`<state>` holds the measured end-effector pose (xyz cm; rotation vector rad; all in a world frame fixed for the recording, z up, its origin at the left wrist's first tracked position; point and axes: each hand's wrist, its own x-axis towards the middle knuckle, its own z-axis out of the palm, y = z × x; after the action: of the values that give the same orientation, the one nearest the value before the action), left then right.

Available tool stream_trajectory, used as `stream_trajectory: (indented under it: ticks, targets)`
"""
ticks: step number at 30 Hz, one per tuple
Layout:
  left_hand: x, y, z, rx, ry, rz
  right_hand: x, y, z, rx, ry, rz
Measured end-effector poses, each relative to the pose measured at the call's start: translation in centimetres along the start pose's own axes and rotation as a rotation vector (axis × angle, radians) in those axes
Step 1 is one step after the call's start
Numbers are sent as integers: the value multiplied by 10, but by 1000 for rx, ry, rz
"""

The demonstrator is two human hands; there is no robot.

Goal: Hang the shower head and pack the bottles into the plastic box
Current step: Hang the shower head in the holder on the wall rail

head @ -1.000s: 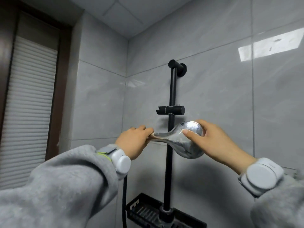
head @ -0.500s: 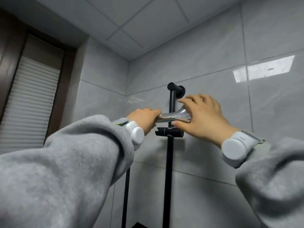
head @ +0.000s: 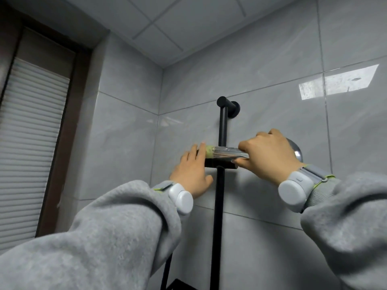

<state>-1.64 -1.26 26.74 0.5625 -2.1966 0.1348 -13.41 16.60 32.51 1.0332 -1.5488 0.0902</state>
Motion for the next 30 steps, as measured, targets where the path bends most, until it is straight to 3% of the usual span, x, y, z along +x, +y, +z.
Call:
stream_trajectory:
  ticks: [6, 15, 24, 30]
  targets:
    - [-20, -10, 29, -43, -47, -194, 10, 13, 4, -36, 42, 52]
    - [-7, -2, 44, -174, -100, -222, 5, 19, 2, -39, -40, 91]
    - [-1, 5, 53, -414, -67, -286, -13, 7, -10, -88, -41, 61]
    - [9, 3, 34, -743, -56, -389, -25, -10, -20, -108, -133, 86]
